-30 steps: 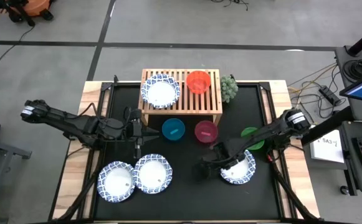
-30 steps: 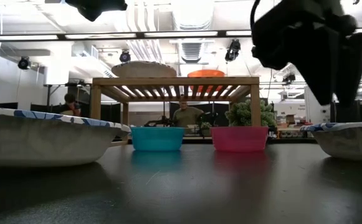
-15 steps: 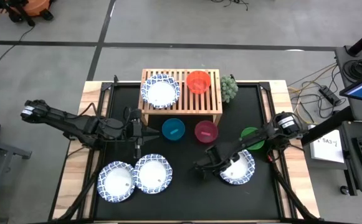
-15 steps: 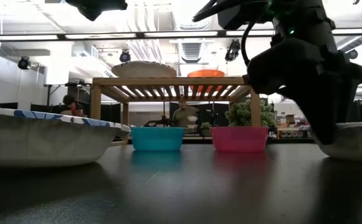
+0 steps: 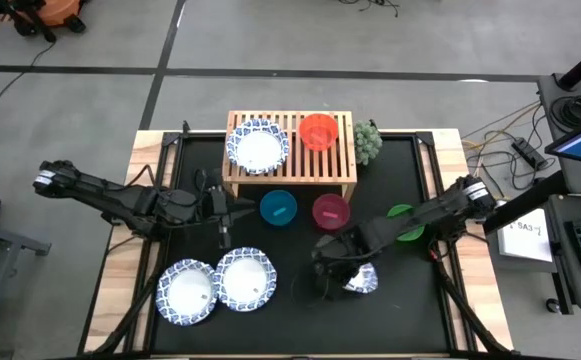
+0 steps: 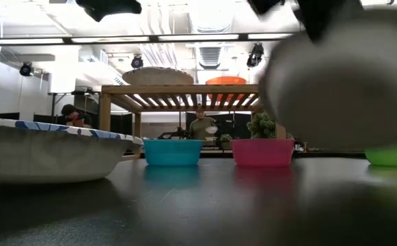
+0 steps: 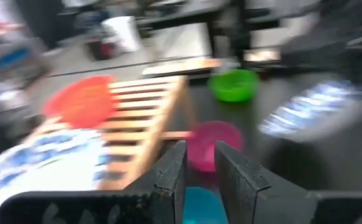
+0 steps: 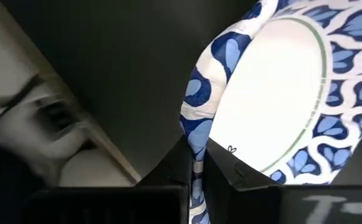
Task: Place and stack bowls onto a shelf
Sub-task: Stack the white patterned bowl on top of the other white patterned bowl on the shelf
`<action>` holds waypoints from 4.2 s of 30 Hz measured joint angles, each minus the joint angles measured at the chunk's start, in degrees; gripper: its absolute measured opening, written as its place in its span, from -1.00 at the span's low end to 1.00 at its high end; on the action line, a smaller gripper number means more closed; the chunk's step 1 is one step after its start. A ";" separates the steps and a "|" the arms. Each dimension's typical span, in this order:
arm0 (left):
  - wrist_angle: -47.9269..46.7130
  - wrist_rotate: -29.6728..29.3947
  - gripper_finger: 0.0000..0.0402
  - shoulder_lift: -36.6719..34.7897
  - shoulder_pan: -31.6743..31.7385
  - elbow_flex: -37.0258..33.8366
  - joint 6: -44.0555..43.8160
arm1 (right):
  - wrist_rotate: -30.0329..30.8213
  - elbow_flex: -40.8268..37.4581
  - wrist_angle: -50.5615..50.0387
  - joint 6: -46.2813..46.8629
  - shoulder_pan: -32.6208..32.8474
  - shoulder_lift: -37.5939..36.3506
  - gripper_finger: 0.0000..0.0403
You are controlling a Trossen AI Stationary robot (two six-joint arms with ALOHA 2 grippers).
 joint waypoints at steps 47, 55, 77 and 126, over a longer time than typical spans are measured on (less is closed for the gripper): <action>-15.61 -11.73 -0.68 -20.15 -5.62 -2.80 -7.55 | 30.62 17.47 33.99 -82.33 -30.59 10.13 -0.94; -15.46 -11.77 -0.68 -20.15 -5.62 -2.89 -7.40 | 30.44 17.47 34.49 -83.49 -30.61 10.91 -0.94; -15.61 -11.81 -0.68 -20.15 -5.62 -2.89 -6.93 | 29.59 17.47 34.70 -83.99 -30.44 10.89 -0.92; -15.28 -11.81 -0.68 -20.09 -5.62 -2.91 -6.92 | 31.08 17.47 30.40 -75.45 -29.13 10.25 -0.13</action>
